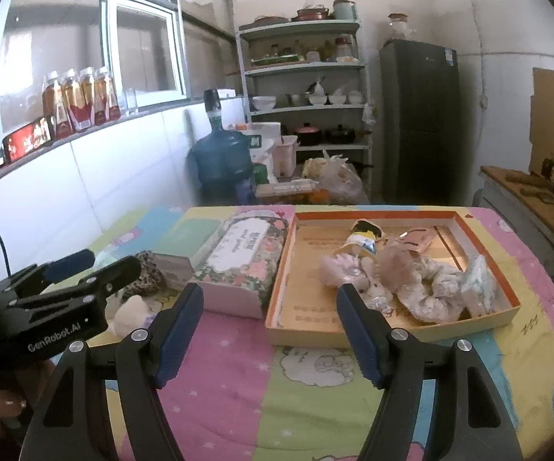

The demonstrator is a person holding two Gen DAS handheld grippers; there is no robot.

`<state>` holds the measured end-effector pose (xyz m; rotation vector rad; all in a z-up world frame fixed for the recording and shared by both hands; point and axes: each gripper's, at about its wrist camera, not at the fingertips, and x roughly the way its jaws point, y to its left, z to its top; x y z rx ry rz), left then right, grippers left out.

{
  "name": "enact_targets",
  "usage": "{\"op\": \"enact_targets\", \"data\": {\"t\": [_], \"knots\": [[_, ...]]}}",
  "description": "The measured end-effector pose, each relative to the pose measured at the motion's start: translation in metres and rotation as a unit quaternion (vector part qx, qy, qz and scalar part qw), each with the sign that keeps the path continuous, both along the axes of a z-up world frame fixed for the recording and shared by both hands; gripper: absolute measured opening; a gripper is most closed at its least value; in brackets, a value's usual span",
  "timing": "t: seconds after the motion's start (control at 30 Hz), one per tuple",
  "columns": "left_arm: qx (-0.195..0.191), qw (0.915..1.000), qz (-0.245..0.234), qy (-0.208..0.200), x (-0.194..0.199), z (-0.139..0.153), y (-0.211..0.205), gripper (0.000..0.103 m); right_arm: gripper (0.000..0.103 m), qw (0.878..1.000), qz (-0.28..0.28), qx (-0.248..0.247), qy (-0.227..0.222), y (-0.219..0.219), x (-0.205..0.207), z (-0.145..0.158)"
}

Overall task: Organize soft objects
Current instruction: 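Move both open tools to the remaining soft items beside the tissue boxes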

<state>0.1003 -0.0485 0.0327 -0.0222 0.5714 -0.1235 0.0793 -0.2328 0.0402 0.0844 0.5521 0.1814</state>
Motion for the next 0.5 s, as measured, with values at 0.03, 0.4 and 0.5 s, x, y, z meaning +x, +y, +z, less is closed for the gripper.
{"op": "enact_targets", "data": {"t": [0.03,0.4,0.5], "knots": [[0.0,1.0,0.002,-0.001,-0.001,-0.001,0.004,0.074,0.073,1.0,-0.001,0.002,-0.003,0.003,-0.002,0.0],[-0.009,0.9996,0.024,0.014,-0.011,-0.016,0.047,0.074,0.073,0.999,0.017,0.027,0.02,0.04,-0.009,-0.018],[-0.011,0.9993,0.032,0.018,-0.014,-0.023,0.062,0.074,0.073,0.999,0.022,0.023,0.031,0.05,-0.008,-0.026]]}}
